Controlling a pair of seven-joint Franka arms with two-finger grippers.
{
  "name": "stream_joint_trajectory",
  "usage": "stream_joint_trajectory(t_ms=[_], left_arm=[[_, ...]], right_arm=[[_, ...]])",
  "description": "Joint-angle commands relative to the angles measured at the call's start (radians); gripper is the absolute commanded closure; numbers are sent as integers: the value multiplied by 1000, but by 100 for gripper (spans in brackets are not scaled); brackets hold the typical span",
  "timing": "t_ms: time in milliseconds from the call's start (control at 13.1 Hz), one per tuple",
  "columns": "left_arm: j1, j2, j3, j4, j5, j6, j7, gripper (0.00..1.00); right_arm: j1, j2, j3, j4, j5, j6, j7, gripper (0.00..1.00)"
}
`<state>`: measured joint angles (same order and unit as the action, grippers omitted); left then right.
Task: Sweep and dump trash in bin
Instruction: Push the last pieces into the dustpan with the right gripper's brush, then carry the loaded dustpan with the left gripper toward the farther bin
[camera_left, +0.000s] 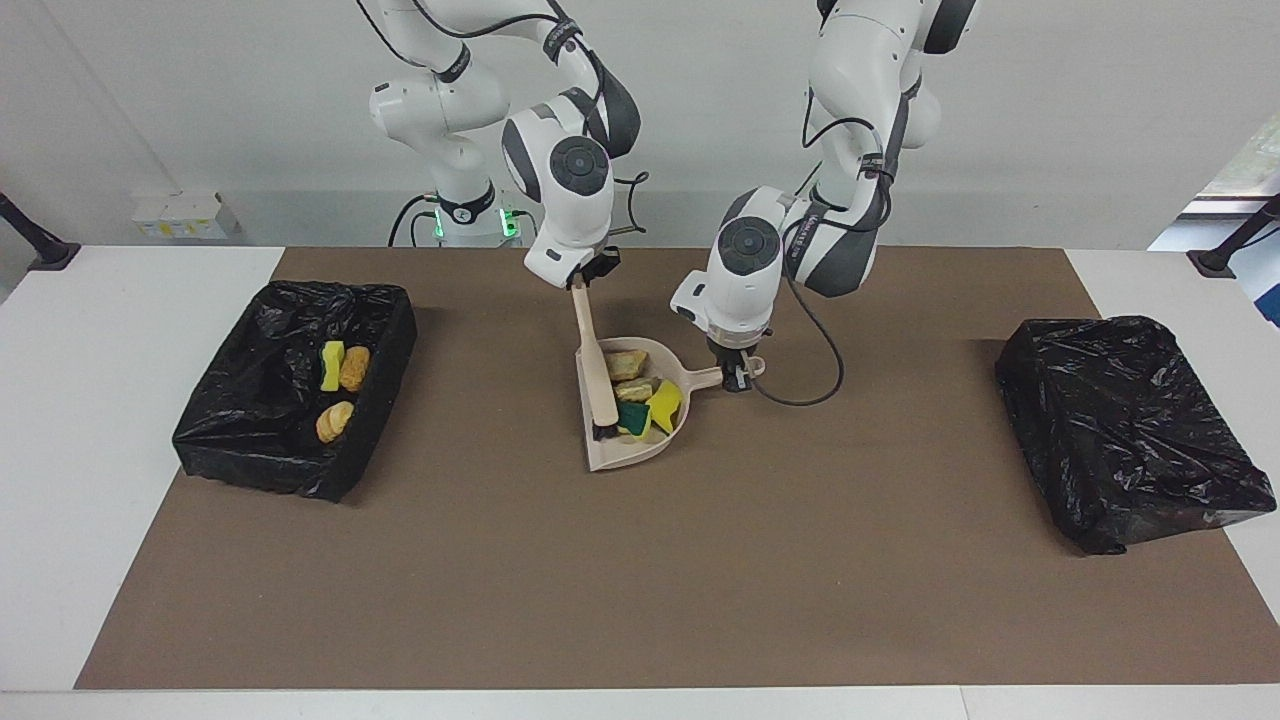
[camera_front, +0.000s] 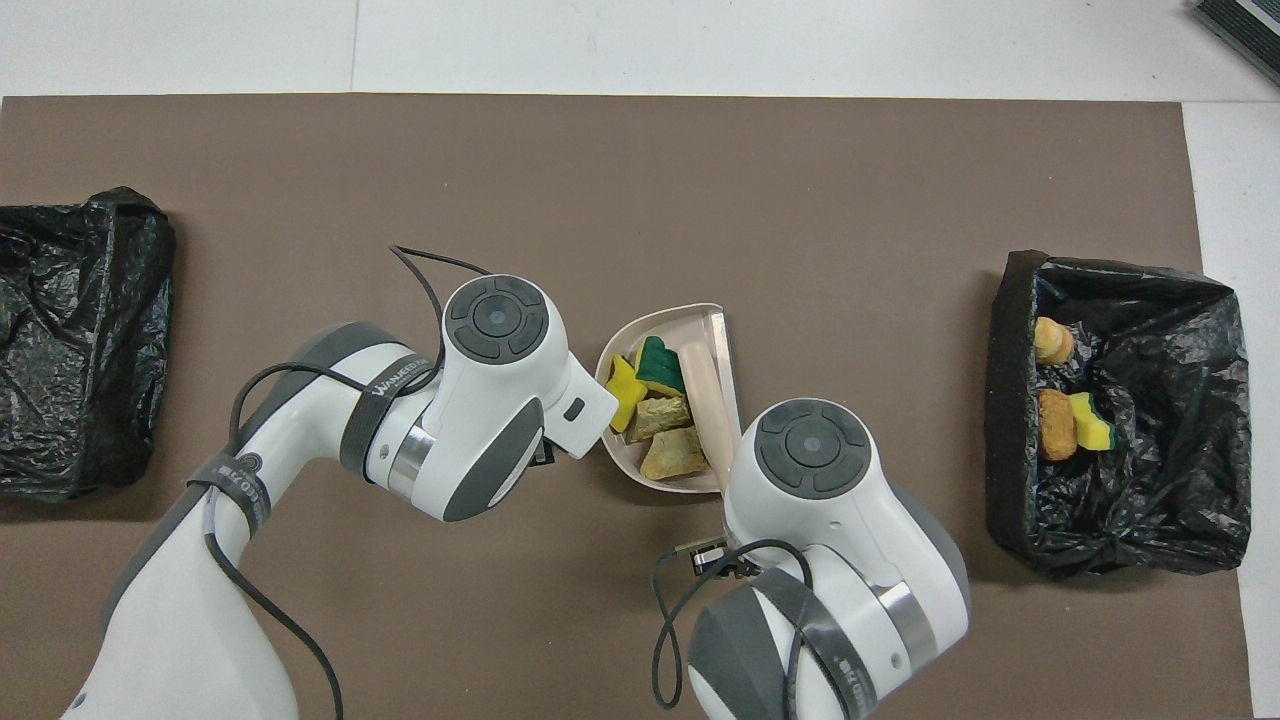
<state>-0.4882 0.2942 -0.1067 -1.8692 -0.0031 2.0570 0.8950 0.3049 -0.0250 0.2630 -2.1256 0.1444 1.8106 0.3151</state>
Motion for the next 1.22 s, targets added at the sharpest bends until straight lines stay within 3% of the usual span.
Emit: stream_joint_trajectory(t_ms=[0, 457, 610, 914, 1143], left_arm=[[32, -37, -2, -45, -46, 37, 74, 100], [95, -38, -2, -47, -63, 61, 192, 100], [123, -43, -2, -56, -104, 69, 246, 100], [190, -72, -2, -67, -176, 92, 376, 100], [261, -131, 12, -33, -192, -4, 458, 100]], right_arm=[[-73, -47, -5, 10, 27, -5, -43, 100], [-131, -58, -13, 73, 9, -26, -74, 100], [-190, -96, -13, 49, 9, -63, -212, 100], [-191, -193, -11, -83, 9, -44, -223, 100], [-178, -213, -4, -137, 11, -13, -202, 100]])
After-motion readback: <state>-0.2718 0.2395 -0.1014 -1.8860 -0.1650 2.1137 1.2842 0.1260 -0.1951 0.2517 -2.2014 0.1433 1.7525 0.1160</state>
